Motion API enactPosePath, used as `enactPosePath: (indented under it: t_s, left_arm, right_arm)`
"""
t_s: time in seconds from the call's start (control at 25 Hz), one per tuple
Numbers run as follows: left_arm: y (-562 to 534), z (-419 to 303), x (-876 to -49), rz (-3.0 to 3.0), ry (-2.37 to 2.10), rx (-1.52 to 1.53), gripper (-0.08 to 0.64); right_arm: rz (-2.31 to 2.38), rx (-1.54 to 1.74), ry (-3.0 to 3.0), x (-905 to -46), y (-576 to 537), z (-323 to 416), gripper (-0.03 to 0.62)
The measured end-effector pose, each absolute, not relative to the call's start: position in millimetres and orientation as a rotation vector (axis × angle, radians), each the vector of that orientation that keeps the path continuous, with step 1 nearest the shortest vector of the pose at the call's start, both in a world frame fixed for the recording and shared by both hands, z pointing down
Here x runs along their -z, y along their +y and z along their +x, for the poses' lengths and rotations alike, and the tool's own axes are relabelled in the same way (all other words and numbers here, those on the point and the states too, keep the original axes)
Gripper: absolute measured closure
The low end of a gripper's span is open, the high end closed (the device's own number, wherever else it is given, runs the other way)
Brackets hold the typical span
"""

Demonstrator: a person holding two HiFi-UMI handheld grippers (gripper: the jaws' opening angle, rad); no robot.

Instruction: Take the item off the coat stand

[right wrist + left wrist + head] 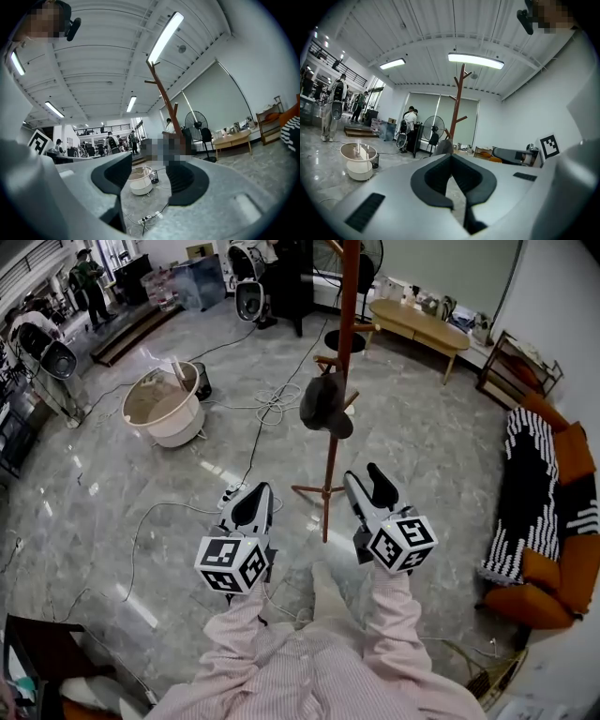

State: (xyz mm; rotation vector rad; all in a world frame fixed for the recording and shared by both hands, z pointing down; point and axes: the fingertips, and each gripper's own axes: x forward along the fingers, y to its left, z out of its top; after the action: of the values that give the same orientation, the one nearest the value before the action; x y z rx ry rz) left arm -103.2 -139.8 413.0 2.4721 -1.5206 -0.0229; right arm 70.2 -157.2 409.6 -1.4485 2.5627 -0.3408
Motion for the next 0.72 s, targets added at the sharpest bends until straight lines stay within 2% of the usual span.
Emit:
enactPosePath:
  t_s: [0.72]
  left_arm:
    - [-320,-84,-423,2.379,-1.600,-0.001,0.560]
  right_arm:
    - [-1.487,0.379,2.679,-433,-351,81,0.380]
